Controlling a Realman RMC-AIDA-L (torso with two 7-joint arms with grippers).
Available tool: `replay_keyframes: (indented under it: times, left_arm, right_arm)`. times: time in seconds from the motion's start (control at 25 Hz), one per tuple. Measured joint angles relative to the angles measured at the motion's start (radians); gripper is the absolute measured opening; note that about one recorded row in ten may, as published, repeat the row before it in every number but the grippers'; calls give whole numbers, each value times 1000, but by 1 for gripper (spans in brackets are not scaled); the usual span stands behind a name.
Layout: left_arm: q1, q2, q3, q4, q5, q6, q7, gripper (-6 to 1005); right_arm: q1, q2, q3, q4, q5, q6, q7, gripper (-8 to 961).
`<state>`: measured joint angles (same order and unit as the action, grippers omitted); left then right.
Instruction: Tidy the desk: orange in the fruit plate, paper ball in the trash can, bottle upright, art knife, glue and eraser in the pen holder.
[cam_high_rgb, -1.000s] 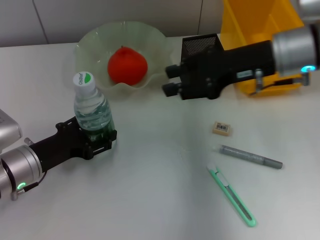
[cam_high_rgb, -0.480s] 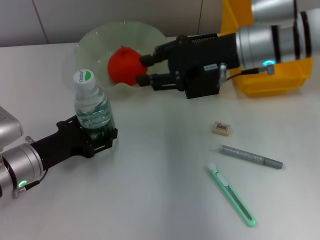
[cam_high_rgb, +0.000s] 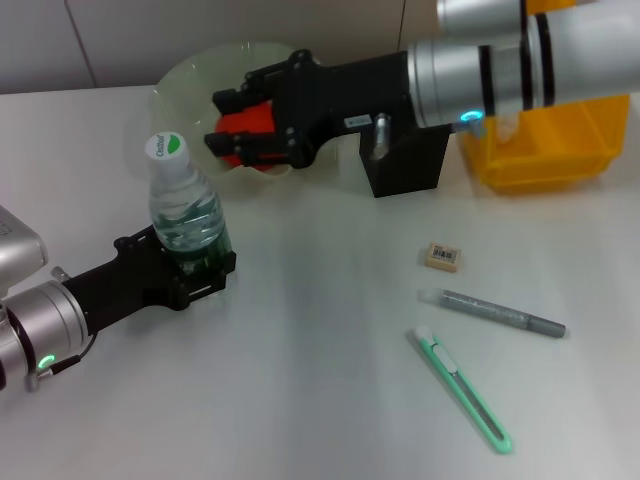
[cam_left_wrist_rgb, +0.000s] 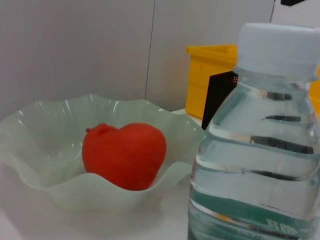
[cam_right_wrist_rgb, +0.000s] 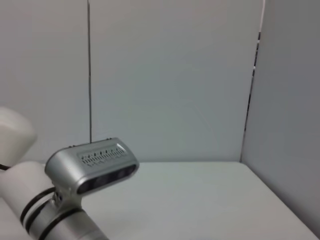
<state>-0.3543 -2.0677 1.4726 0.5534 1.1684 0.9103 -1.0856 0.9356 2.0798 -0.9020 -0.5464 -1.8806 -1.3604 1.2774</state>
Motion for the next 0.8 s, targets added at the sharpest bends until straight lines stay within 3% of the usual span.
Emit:
replay_keyframes:
  times: [0.8]
  left_arm:
    - [-26, 0, 3, -22, -1, 1, 8, 779]
  right_arm:
    - [30, 6, -35, 85, 13, 56, -33, 455]
